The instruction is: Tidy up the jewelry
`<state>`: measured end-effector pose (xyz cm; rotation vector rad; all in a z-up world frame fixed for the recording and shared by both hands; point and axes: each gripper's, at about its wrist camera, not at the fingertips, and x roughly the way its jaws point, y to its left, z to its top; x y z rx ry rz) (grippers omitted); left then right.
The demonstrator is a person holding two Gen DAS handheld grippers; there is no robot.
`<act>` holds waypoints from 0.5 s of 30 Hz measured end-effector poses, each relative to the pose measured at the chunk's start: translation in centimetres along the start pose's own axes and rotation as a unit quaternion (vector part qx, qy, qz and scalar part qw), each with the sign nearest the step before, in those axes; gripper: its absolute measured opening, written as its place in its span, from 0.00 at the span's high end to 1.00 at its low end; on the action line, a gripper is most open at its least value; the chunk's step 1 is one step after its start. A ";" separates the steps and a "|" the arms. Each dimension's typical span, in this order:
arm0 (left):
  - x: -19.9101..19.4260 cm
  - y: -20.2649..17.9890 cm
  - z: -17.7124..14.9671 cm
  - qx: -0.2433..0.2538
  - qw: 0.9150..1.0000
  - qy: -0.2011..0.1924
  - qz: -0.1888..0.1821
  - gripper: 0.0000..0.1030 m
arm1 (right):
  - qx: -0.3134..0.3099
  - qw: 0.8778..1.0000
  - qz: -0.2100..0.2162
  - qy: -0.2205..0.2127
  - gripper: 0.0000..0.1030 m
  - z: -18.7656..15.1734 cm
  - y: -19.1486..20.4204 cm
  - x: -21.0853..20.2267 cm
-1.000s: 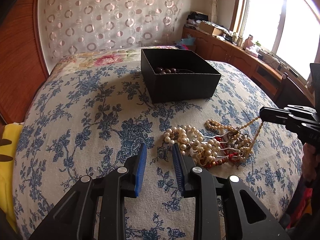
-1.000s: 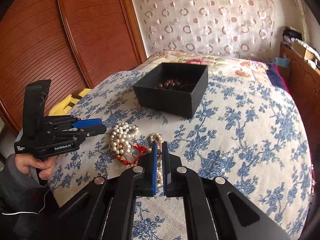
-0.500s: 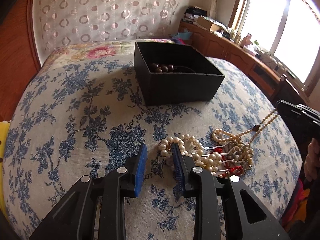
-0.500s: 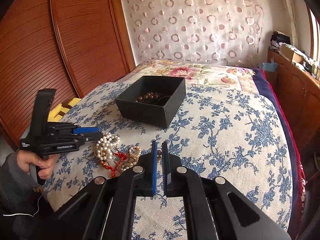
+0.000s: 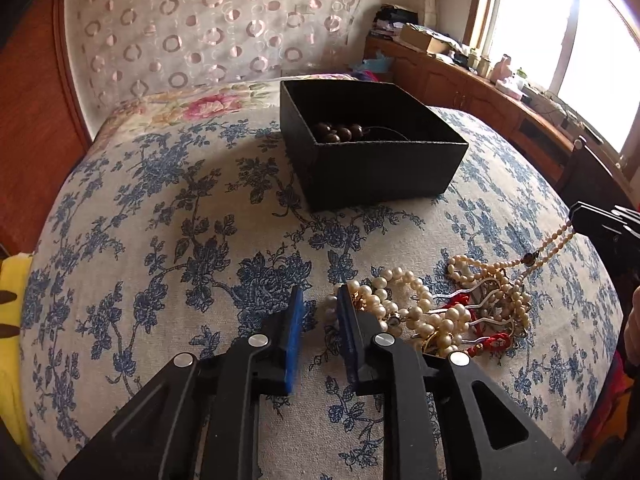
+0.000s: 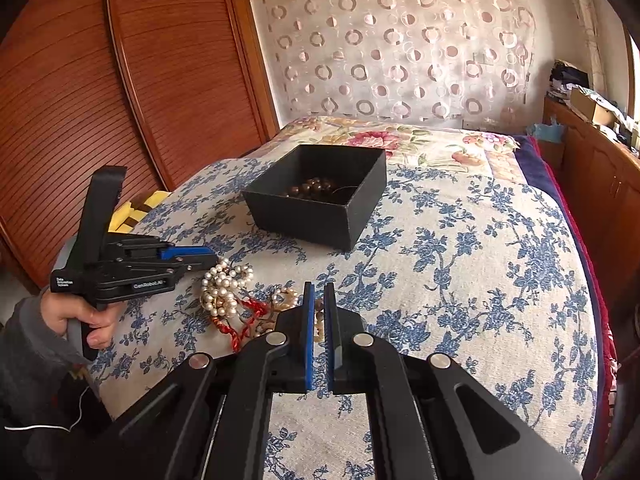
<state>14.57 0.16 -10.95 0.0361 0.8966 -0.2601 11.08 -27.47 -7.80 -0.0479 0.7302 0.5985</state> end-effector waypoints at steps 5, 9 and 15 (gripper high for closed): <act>0.3 -0.1 0.2 0.009 1.000 0.006 -0.009 0.94 | -0.006 1.000 0.000 -0.006 0.95 0.7 0.3 -0.4; -0.5 -0.3 0.7 0.014 1.000 -0.003 -0.015 0.94 | -0.012 1.000 -0.001 -0.018 0.95 1.7 0.6 -1.3; -5.6 -1.6 3.2 0.029 0.998 -0.060 -0.022 0.94 | -0.024 0.999 0.004 -0.043 0.95 3.5 1.5 -3.4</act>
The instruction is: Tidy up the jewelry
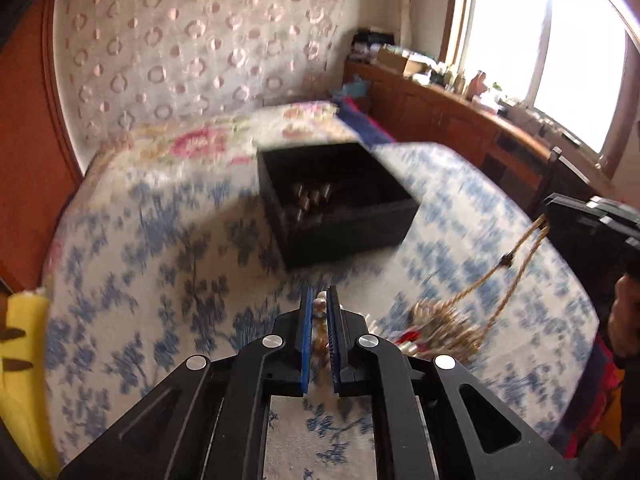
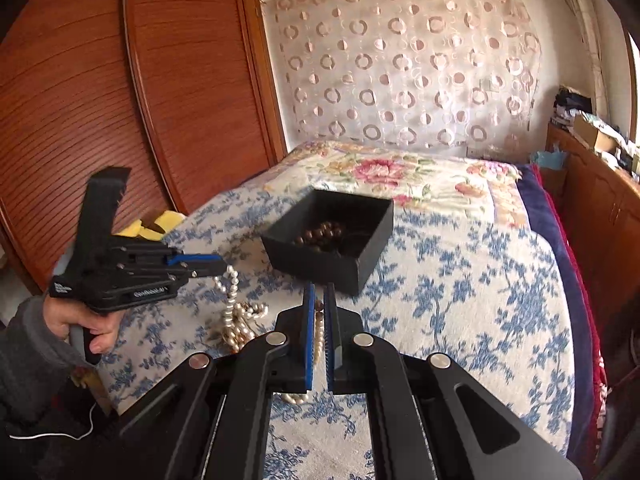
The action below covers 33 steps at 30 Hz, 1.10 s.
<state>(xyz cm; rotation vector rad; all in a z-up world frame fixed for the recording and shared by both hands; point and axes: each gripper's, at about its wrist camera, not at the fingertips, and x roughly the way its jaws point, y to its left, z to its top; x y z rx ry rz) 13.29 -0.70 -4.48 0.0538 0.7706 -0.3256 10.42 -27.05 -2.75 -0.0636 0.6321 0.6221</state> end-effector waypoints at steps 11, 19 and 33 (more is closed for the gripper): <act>-6.7 -2.1 4.7 0.023 0.996 -0.088 0.001 1.00 | -0.045 0.999 -0.007 -0.021 0.95 3.5 1.6 -1.6; -7.1 -2.1 5.1 0.038 0.996 -0.082 0.012 1.00 | -0.042 0.999 -0.007 -0.035 0.95 4.7 1.4 -2.2; 3.6 2.1 -3.2 0.008 0.996 0.081 0.038 0.71 | -0.035 0.999 -0.007 -0.011 0.95 3.2 1.3 -0.4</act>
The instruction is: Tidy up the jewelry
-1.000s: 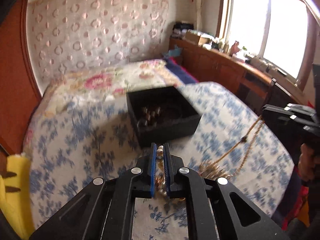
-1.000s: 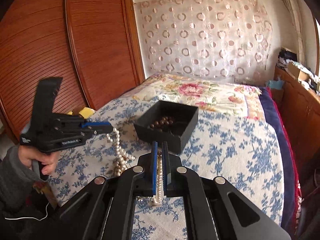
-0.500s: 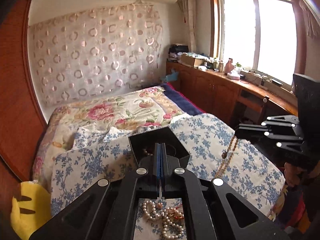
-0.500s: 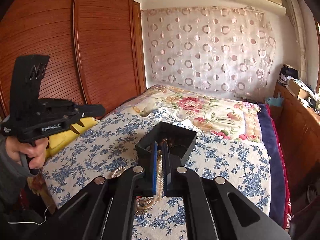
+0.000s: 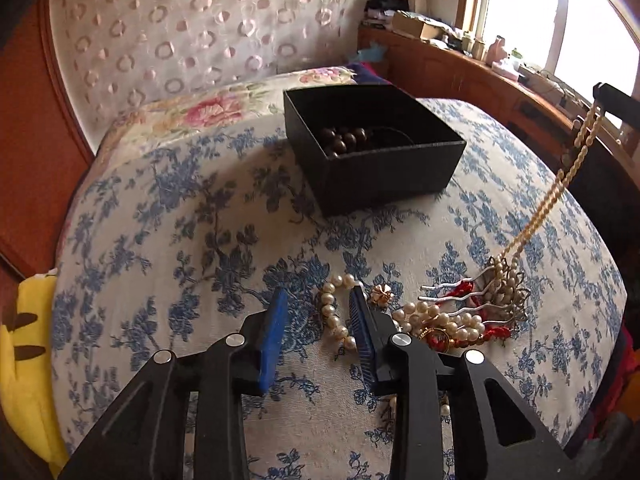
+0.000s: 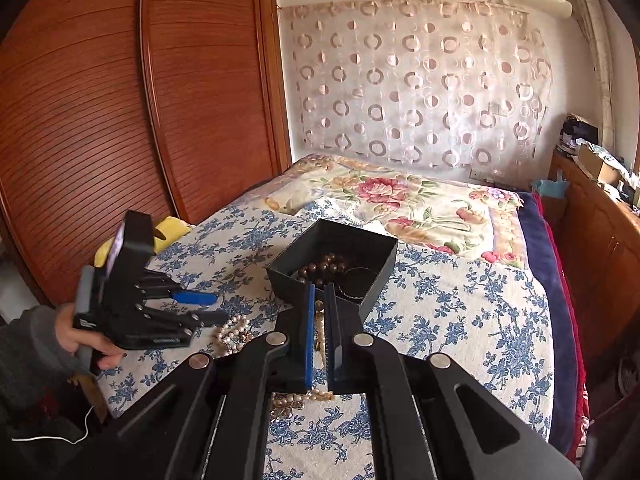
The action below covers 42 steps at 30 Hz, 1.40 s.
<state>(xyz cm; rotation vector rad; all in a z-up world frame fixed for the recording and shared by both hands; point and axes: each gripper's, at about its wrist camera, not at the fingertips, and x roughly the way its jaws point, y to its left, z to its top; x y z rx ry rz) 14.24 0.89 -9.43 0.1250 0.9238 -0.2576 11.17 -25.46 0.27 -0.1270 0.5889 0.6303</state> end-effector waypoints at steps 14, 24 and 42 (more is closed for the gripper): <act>-0.4 -0.2 1.2 -0.001 1.000 -0.025 0.004 0.94 | -0.005 1.000 -0.002 -0.008 0.95 0.4 -0.1 -0.7; -10.1 -1.8 6.4 0.003 0.990 -0.142 -0.013 0.94 | -0.017 0.999 -0.007 -0.042 0.95 3.2 0.0 -2.7; -15.7 -2.4 12.2 0.010 0.976 -0.215 -0.005 0.94 | -0.041 0.995 -0.014 -0.087 0.95 8.4 0.6 -4.2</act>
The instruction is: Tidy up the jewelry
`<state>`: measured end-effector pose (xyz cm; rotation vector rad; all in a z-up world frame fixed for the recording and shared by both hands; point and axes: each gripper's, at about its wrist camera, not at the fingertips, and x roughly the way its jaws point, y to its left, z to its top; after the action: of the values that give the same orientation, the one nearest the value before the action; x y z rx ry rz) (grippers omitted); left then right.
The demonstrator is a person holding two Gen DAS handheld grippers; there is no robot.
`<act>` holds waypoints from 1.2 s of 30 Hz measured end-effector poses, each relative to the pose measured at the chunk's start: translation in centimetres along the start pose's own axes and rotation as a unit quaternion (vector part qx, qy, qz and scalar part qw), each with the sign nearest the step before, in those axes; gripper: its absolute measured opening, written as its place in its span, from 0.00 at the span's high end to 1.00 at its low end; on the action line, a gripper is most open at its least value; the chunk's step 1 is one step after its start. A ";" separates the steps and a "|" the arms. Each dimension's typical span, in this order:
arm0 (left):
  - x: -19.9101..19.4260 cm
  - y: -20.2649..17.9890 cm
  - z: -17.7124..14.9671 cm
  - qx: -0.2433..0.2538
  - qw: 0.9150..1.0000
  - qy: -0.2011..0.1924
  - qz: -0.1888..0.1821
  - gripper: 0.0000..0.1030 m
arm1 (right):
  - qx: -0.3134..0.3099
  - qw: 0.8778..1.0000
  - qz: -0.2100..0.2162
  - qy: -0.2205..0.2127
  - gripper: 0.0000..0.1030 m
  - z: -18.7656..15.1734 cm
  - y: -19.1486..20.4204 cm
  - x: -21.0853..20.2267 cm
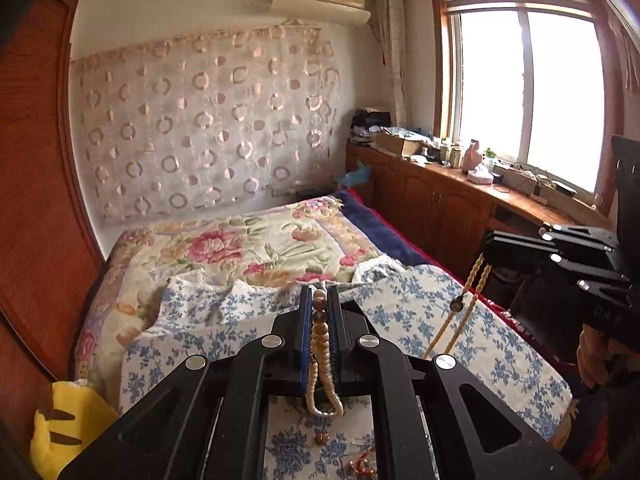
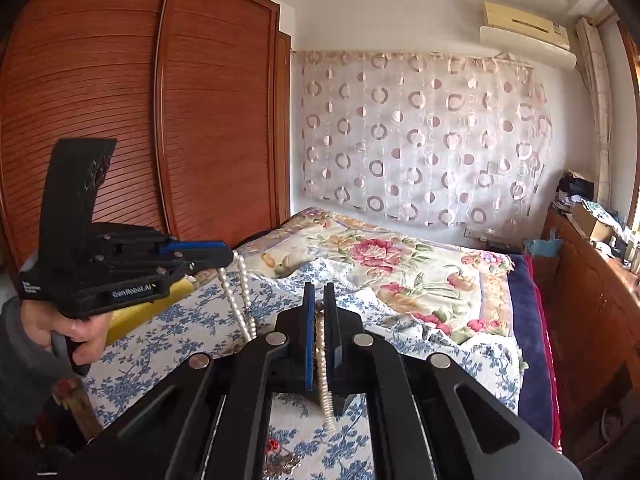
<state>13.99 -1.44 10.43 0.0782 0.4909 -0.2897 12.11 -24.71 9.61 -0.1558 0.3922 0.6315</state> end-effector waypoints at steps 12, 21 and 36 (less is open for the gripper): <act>1.3 0.9 2.9 -0.001 1.000 -0.004 0.011 0.94 | -0.009 1.000 -0.010 0.011 0.95 2.8 -0.7 3.7; 2.7 1.1 5.3 -0.002 1.000 -0.012 0.008 0.93 | -0.005 0.999 -0.037 0.014 0.95 4.8 -2.9 5.8; 9.2 1.8 -0.6 -0.022 0.997 0.069 -0.009 0.94 | 0.001 0.998 -0.028 0.047 0.95 3.6 -3.4 9.6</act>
<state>22.04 -2.00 5.53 0.0519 0.6343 -0.2926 22.30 -21.27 9.17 -0.1950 0.4781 0.5707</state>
